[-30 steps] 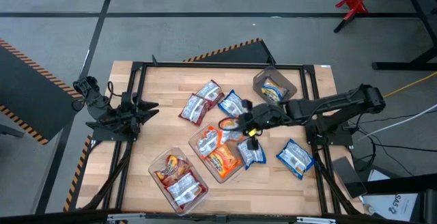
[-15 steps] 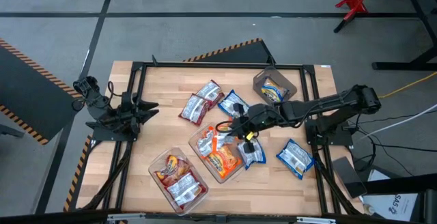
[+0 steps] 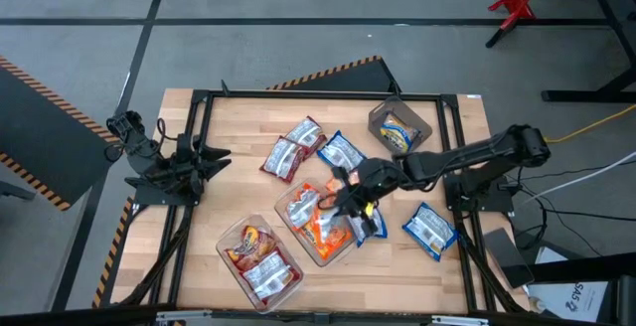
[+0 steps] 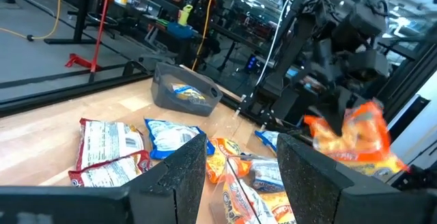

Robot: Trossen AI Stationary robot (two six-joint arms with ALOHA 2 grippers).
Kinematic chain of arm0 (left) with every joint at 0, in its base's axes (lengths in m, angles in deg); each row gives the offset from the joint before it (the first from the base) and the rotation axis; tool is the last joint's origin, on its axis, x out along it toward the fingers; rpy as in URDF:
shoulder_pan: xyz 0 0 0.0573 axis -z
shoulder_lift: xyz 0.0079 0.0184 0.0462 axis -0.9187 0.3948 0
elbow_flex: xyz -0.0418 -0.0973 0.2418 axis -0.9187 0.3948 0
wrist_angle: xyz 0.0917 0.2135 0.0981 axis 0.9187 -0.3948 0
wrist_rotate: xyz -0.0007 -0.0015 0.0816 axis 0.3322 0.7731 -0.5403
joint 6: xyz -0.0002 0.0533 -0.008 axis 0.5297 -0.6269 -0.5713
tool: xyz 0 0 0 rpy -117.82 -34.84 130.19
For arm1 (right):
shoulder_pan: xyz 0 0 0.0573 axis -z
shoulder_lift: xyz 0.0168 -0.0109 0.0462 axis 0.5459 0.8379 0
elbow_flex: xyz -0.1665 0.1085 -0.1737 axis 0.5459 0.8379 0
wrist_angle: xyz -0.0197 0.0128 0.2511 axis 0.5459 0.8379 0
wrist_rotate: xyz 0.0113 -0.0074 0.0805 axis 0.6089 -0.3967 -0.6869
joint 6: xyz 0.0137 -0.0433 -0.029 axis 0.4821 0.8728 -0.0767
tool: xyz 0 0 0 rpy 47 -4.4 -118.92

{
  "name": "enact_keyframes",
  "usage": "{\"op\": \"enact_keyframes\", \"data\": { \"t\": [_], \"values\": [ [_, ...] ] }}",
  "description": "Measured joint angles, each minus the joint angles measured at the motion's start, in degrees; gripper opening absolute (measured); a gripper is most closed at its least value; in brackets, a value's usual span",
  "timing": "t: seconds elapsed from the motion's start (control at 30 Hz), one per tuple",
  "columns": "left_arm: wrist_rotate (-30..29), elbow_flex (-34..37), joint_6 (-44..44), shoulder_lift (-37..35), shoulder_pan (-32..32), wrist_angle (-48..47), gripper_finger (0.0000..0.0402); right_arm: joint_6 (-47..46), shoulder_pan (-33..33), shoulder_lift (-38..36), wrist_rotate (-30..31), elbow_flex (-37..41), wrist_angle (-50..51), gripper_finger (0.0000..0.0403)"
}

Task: Sort Maruchan noodles
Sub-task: Put the orange noodle pack into the top transparent bin

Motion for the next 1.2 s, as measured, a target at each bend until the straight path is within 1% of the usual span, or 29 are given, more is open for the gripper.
{"op": "enact_keyframes", "data": {
  "t": [0.1,0.27,0.43,0.7,0.97,1.2],
  "values": [
    [-0.04,0.00,-0.02,0.01,0.01,-0.18,0.0172,1.51,-0.49,1.37,-1.26,0.03,-0.26,0.0031],
    [-0.01,0.00,-0.04,0.00,0.02,-0.28,0.0172,1.89,-0.41,3.77,-5.74,0.03,-0.13,0.0031],
    [-0.13,0.00,-0.04,0.01,0.02,-0.35,0.0172,1.90,-0.40,6.83,-7.45,0.03,0.42,0.0031],
    [-0.21,0.00,-0.04,0.01,0.02,-0.42,0.0172,3.77,-0.25,9.96,-6.81,0.03,3.65,0.0031],
    [-2.01,0.00,-1.15,0.02,0.00,-0.46,0.0172,4.66,-0.25,10.03,-5.18,0.03,6.66,0.0031],
    [-2.11,0.00,-1.14,0.01,0.00,-0.48,0.0172,4.66,-0.25,10.03,-4.05,0.03,9.15,0.0035]
  ]
}}
